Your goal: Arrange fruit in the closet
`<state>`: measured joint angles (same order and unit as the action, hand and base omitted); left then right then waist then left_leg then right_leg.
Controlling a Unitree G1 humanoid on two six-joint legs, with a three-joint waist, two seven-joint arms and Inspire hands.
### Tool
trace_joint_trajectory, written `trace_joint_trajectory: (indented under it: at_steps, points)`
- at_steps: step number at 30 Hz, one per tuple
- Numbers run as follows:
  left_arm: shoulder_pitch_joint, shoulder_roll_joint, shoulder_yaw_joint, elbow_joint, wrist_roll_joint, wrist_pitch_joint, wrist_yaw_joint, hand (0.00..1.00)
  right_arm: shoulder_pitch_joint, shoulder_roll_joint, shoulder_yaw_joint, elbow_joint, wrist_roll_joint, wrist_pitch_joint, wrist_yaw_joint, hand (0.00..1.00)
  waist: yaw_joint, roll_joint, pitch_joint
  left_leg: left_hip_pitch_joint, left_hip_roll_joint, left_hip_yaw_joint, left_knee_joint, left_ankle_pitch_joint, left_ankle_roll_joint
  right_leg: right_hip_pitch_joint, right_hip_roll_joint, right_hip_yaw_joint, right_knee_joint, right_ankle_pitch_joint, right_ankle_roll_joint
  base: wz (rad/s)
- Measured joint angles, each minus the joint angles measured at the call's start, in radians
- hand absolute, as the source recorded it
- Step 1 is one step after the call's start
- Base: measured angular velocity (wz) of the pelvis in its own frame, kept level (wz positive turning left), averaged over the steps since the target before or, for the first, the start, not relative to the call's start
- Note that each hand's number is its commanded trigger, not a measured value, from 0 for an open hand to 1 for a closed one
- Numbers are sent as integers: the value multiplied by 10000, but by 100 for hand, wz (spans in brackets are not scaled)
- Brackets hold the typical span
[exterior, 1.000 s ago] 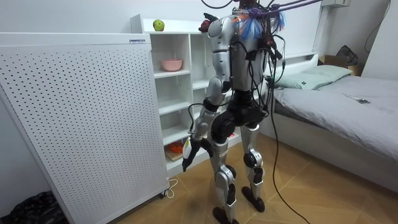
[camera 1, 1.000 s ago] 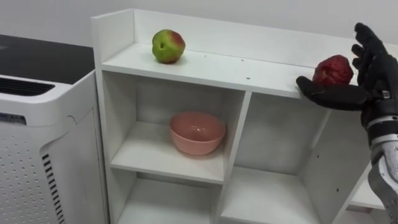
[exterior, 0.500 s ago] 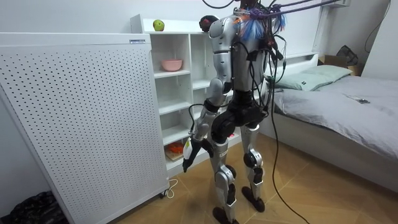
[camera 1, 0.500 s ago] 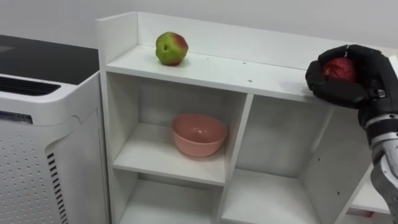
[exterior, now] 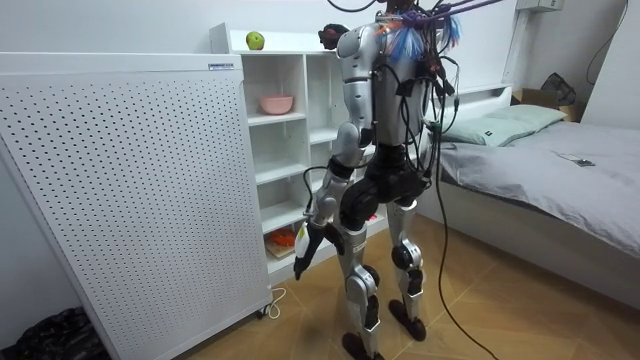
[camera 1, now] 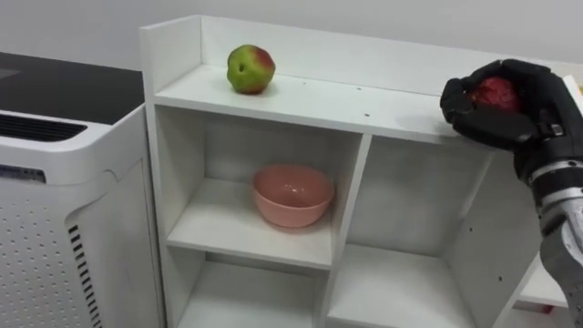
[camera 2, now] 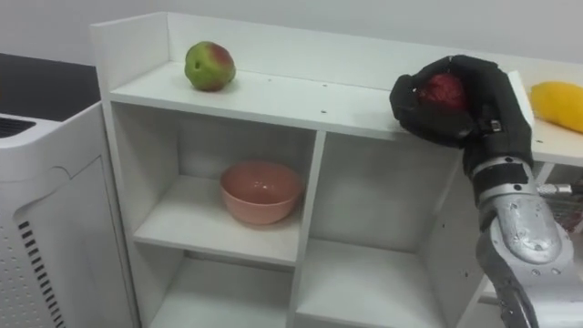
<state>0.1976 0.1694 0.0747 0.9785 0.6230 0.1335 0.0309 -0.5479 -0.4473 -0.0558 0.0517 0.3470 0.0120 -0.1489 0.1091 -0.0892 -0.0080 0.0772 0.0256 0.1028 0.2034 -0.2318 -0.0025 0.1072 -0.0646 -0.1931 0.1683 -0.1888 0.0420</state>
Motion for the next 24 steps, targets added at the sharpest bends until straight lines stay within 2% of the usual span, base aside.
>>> trace_joint_trajectory:
  at_steps: [3, 5, 8, 11, 13, 15, 19, 21, 24]
  points:
    - [45, 7, 0, 0, -2, -2, 290, 0, 515, 37, 244, -996, -117, 9, 4, 100, -6, 59, -33, 133, -1, -15, -6, 1, -1, 123, 3, 45, -13, 0, 0, 0]
    - [82, 6, 2, 0, -4, -6, 444, 0, 711, 198, 344, -1366, -396, 17, 111, 100, -24, 63, -30, 215, -1, -12, -13, 1, -1, 190, 8, 154, -12, 0, 0, -5]
    - [111, 6, -1, 0, -17, -18, 490, 0, 1055, 223, 376, -2106, -388, 116, 329, 100, -60, 66, -25, 208, -8, 0, -36, 1, -1, 151, 7, 268, -10, 0, 1, -3]
    - [131, 5, -71, 134, -52, -16, 532, 0, 1238, 365, 613, -2766, -179, 97, 609, 100, -75, 119, 12, 207, 1, 15, -40, 0, 0, 159, 20, 292, 6, 0, 0, -4]
    - [130, -13, -212, 157, -53, -17, 530, 0, 1330, 573, 770, -2949, -170, 107, 851, 100, -107, 156, 39, 200, 11, 16, -22, 1, -2, 169, 29, 299, 28, 5, -8, 0]
    - [124, -57, -216, 224, -49, -39, 531, 0, 1598, 1040, 848, -3216, -162, 108, 1209, 100, -107, 163, 43, 197, 39, 30, -44, 4, -12, 174, 56, 312, 35, 26, -39, 0]
    - [243, -97, -609, 241, -40, -82, 718, 0, 1804, 1423, 1157, -3808, 120, 73, 1620, 100, -177, 217, 44, 0, 50, 27, 7, 7, -18, 16, 61, 282, 50, 44, -54, 0]
    - [175, -110, -852, 350, -55, -84, 775, 0, 1923, 1501, 1411, -3666, 183, -44, 1811, 100, -174, 291, 51, -47, 61, 33, 57, 9, -19, -48, 73, 300, 53, 78, -57, 0]
    - [-39, -154, -1113, 556, -440, -105, 994, 0, 2563, 1962, 1659, -2898, 224, -123, 2091, 100, -183, 380, 76, -311, 72, 29, 203, 9, -17, -265, 71, 288, 90, 88, -62, 0]
